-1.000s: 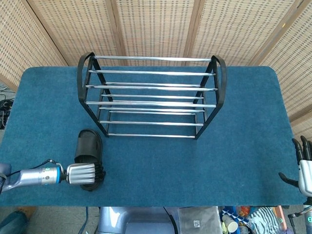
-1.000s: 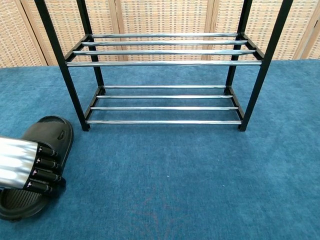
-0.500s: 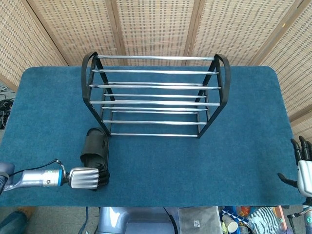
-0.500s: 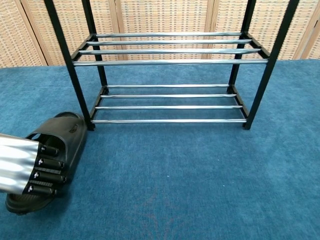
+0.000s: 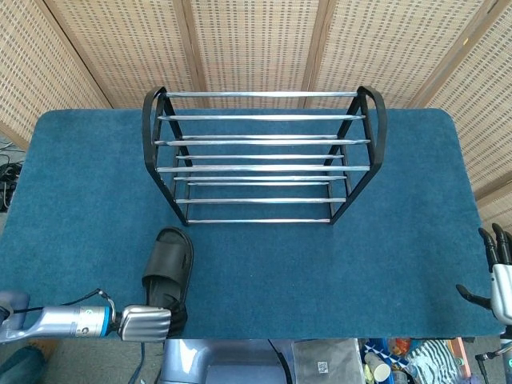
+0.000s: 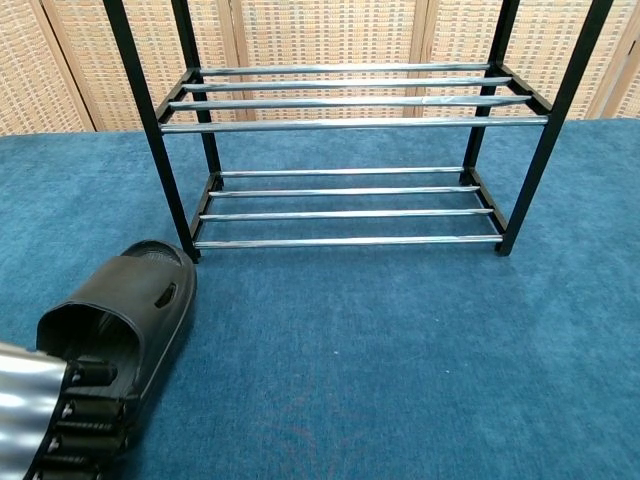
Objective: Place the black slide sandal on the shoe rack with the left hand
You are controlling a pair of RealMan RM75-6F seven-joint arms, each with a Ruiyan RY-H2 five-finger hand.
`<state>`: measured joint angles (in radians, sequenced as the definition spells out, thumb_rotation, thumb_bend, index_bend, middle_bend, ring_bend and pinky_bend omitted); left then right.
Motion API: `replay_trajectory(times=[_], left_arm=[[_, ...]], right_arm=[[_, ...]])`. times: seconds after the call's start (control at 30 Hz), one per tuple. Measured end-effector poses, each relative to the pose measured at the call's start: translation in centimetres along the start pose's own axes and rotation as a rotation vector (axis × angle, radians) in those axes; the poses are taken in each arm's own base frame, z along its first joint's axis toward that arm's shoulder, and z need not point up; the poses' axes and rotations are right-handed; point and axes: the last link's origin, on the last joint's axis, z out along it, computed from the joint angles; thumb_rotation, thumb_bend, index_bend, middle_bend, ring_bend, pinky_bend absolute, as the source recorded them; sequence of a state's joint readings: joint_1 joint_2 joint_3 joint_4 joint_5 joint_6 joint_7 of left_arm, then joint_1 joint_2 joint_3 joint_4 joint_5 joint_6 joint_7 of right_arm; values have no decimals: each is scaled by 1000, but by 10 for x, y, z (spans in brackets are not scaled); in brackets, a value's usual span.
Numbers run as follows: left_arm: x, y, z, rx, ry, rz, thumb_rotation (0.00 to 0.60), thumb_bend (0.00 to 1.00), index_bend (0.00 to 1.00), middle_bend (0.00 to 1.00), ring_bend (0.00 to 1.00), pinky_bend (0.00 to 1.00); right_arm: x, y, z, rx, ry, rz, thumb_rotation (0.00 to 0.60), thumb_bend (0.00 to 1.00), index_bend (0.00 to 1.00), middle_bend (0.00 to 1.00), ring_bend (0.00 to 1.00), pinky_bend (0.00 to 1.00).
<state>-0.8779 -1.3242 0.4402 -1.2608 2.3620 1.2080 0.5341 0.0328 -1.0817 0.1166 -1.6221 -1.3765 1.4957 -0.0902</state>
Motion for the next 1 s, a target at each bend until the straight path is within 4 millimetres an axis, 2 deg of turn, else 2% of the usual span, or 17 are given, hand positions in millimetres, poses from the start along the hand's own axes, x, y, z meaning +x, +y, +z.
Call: replay_trajectory(times=[0.17, 0.33, 0.5, 0.83, 1.0], left_arm=[[18, -3, 11, -17, 27, 58, 600, 143, 794, 672, 562, 541], [23, -17, 25, -45, 53, 91, 600, 143, 794, 672, 563, 541], [14, -35, 39, -59, 78, 95, 600, 142, 794, 672, 563, 541], [-13, -83, 63, -17, 94, 126, 600, 142, 794, 672, 562, 539], [-19, -103, 75, -5, 94, 138, 600, 142, 794, 672, 563, 538]], right_arm=[[1, -1, -1, 6, 3, 6, 600, 0, 0, 0, 0, 0], [2, 0, -1, 6, 1, 8, 600, 0, 0, 0, 0, 0], [1, 2, 0, -1, -4, 10, 600, 0, 0, 0, 0, 0], [-2, 4, 3, -13, -20, 7, 600, 0, 0, 0, 0, 0], [-5, 6, 5, -23, -30, 2, 600, 0, 0, 0, 0, 0]])
